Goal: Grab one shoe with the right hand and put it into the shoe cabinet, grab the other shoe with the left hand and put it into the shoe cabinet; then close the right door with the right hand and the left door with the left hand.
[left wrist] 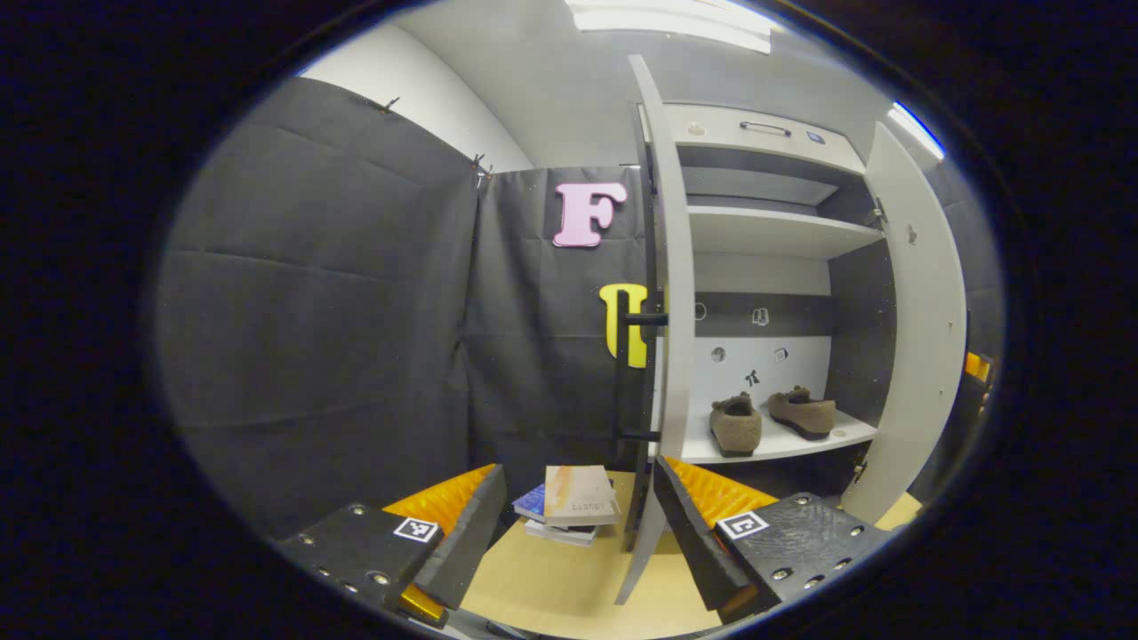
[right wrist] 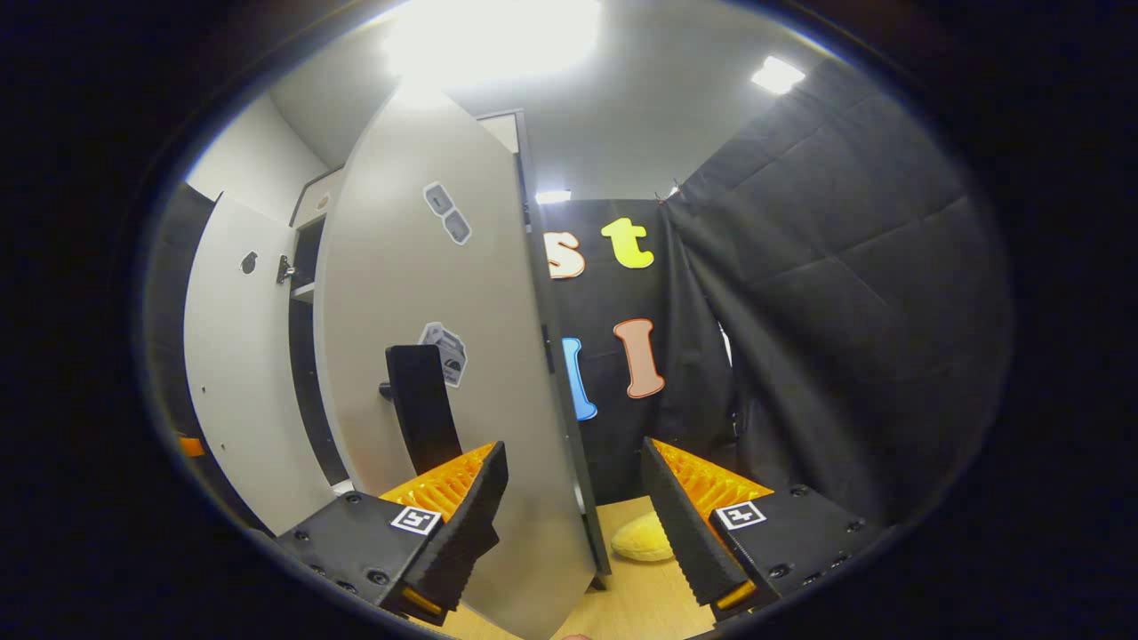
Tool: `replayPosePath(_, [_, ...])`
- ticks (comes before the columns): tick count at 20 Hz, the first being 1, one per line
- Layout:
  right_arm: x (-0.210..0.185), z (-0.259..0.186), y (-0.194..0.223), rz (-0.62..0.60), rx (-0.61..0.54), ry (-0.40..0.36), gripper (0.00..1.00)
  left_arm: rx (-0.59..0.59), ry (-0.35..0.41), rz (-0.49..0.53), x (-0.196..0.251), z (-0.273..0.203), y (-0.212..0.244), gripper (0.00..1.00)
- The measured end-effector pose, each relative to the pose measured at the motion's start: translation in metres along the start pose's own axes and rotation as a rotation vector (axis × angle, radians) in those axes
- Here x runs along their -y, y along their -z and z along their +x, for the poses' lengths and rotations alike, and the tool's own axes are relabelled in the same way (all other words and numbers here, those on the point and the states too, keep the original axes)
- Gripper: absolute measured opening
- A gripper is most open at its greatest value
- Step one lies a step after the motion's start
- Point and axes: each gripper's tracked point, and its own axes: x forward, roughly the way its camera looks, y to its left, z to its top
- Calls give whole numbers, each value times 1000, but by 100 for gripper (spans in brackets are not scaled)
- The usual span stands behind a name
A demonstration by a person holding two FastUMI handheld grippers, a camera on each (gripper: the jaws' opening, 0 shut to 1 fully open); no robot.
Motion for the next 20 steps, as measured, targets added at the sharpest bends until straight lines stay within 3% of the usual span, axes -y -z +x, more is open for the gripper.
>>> replayPosePath(3, [-31,11,9,29,-13,-20,96,-12,9,-21,-18,17,9,96])
replayPosePath(4, [-42,15,13,30,-21,-28,96,-13,11,-27,-24,25,11,100])
replayPosePath(8, [-85,34,19,-36,-22,-29,96,-10,29,-55,-42,44,15,100])
replayPosePath(13, [-99,54,15,-97,-1,34,96,3,44,-70,-56,58,13,100])
replayPosePath(14, [-100,52,16,-106,0,40,89,11,52,-73,-57,63,10,100])
replayPosePath(17, [-96,47,15,-122,0,75,89,42,85,-93,-48,77,-2,100])
replayPosePath(19, [-90,35,14,-122,5,106,99,58,113,-110,-39,87,-7,100])
replayPosePath(20, [-85,27,14,-134,11,119,99,61,132,-116,-32,91,-7,100])
